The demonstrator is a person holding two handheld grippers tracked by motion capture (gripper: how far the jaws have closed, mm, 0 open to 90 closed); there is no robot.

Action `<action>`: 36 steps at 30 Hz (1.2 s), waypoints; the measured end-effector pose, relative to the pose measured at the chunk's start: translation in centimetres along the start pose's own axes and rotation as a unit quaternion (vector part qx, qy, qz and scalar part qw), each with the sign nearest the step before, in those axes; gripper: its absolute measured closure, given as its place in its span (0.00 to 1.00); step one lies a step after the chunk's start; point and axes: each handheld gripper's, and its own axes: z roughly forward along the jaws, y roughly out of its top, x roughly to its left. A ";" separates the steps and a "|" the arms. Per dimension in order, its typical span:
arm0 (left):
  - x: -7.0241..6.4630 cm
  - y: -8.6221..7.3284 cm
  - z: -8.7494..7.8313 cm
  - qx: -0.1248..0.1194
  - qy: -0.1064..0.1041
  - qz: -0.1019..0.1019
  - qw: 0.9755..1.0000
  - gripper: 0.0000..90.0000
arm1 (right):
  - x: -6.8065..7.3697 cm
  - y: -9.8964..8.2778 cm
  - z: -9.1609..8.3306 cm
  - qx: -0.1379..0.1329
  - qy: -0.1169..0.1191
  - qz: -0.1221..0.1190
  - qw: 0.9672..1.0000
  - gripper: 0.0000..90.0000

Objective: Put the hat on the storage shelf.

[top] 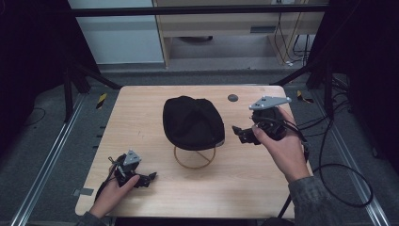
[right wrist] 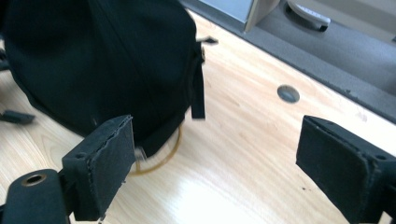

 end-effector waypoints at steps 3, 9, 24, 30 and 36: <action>0.0 0.0 0.0 0.000 0.001 0.000 1.000 0.00 | -0.1 -1.4 0.1 0.003 -0.002 0.006 1.000 0.13; 0.0 0.0 0.0 0.000 0.001 0.000 1.000 0.00 | -0.4 -4.0 -0.1 0.009 -0.006 0.013 1.000 0.13; 0.0 0.0 0.0 0.000 0.002 -0.001 1.000 0.00 | 0.2 -11.1 4.0 0.035 0.003 0.044 0.998 0.14; 0.0 0.0 0.0 0.000 0.002 -0.001 1.000 0.00 | 0.9 -13.7 5.4 0.056 0.016 0.055 0.997 0.14; 0.0 0.0 0.0 0.000 0.002 -0.001 1.000 0.00 | 1.4 -15.3 6.7 0.071 0.025 0.063 0.995 0.14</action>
